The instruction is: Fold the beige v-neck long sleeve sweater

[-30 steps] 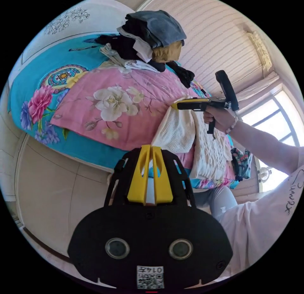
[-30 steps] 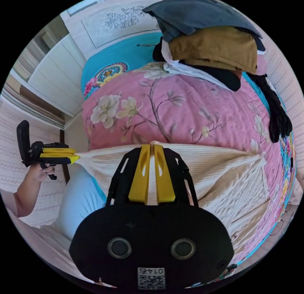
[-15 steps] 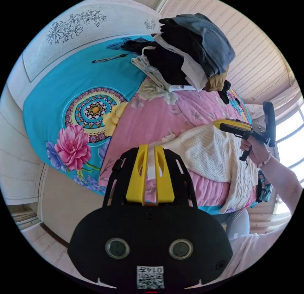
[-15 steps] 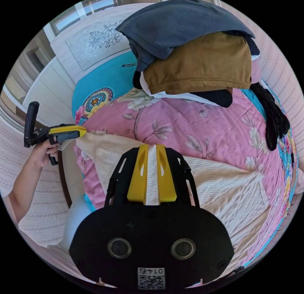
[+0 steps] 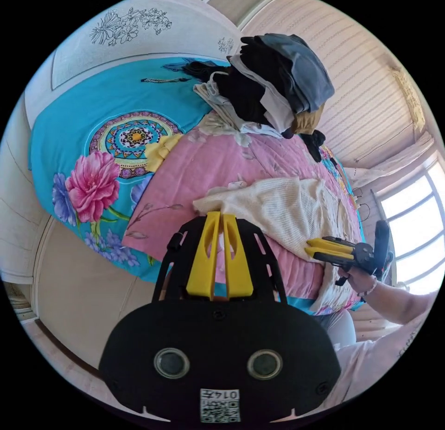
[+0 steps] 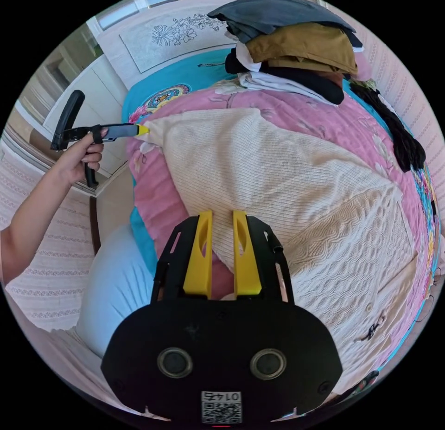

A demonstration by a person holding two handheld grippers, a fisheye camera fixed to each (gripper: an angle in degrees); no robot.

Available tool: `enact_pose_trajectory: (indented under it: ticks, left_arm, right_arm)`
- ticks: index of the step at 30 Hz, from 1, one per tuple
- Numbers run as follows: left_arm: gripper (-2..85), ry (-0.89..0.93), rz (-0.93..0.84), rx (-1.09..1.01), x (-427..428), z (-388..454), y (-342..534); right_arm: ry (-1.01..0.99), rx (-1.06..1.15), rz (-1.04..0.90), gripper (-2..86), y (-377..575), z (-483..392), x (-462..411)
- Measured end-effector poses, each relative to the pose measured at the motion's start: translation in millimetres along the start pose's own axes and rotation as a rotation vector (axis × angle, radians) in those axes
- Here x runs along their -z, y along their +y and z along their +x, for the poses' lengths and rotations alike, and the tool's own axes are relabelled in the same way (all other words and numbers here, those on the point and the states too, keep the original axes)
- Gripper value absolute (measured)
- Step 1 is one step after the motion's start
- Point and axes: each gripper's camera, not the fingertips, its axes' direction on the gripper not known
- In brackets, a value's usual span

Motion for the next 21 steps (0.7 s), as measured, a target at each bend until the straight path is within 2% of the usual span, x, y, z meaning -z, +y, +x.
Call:
enact_pose_trajectory:
  ticks: [2, 5, 7, 11, 13, 17, 21]
  left_arm:
    - [-0.9, -0.02, -0.015, -0.003, -2, 4, 4]
    - [-0.9, -0.111, -0.199, -0.072, -46, 17, 16]
    - [-0.8, -0.156, -0.202, -0.107, -63, 34, 27]
    - [0.2, -0.103, -0.162, -0.056, -57, 47, 43]
    - [3.5, -0.1, -0.093, -0.045, -39, 64, 65]
    - [4.0, -0.129, -0.046, -0.121, -15, 113, 112]
    - [4.5, -0.185, -0.01, -0.265, 1, 190, 165]
  right_arm:
    - [0.013, 0.018, 0.003, 7.1, 8, -3, 0]
    - [0.029, 0.018, 0.013, 7.1, 27, -4, -6]
    - [0.007, 0.007, 0.044, 7.0, 46, -1, -1]
    - [-0.073, -0.061, 0.096, 7.0, 87, 12, 33]
    - [-0.065, -0.139, 0.198, 7.0, 138, 27, 66]
    - [0.016, -0.313, 0.243, 7.0, 242, 53, 107]
    - [0.211, -0.528, 0.241, 6.9, 383, 70, 142]
